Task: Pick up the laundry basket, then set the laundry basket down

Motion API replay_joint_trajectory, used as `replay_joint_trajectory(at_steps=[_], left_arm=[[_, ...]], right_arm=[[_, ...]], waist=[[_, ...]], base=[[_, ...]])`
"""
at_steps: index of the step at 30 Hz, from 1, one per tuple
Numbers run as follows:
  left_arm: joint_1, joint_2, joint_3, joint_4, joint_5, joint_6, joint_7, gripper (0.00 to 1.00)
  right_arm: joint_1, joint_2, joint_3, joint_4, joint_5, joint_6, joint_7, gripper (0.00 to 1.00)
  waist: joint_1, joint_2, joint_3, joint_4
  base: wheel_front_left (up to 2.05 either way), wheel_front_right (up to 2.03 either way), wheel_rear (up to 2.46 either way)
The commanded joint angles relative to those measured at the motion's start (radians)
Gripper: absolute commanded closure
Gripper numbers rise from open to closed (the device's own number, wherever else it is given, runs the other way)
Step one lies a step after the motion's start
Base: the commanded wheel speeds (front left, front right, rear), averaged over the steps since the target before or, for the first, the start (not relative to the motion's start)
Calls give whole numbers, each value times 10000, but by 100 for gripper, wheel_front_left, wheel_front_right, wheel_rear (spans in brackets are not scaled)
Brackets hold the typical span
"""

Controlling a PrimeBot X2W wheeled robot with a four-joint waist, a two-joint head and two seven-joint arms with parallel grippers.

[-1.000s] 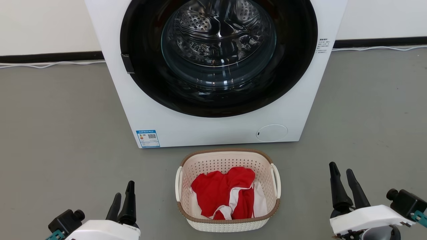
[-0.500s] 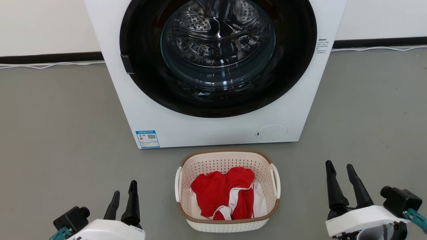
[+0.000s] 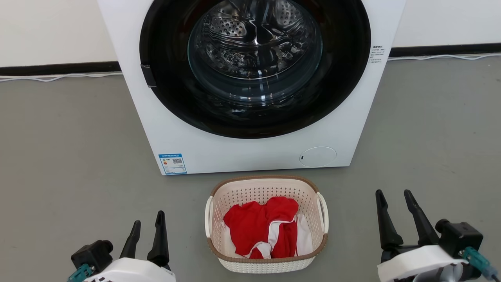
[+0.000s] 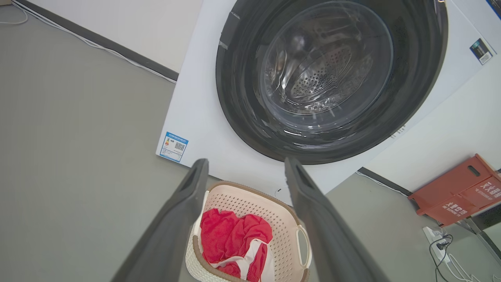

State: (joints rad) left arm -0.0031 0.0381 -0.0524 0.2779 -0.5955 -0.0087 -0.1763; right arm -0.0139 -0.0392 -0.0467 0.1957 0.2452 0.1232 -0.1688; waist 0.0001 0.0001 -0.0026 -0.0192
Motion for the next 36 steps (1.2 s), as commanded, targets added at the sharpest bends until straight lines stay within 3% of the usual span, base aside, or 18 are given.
replay_joint_trajectory(at_steps=[1,25,36], left_arm=[[-207,94,177,-308,362,113,-138,0],[-179,121,-24,-280,2939,310,-841,0],[-173,121,7,-165,3003,267,-855,0]], right_arm=[[-115,-113,236,-359,-423,60,-218,0],[-71,-116,302,-463,-3617,75,-916,0],[-61,-112,179,-421,-3559,75,-929,0]], waist=[[0,-1,0,-3],[0,-1,-30,-59],[0,-1,-35,-104]], base=[[0,0,0],[0,0,0],[0,0,0]])
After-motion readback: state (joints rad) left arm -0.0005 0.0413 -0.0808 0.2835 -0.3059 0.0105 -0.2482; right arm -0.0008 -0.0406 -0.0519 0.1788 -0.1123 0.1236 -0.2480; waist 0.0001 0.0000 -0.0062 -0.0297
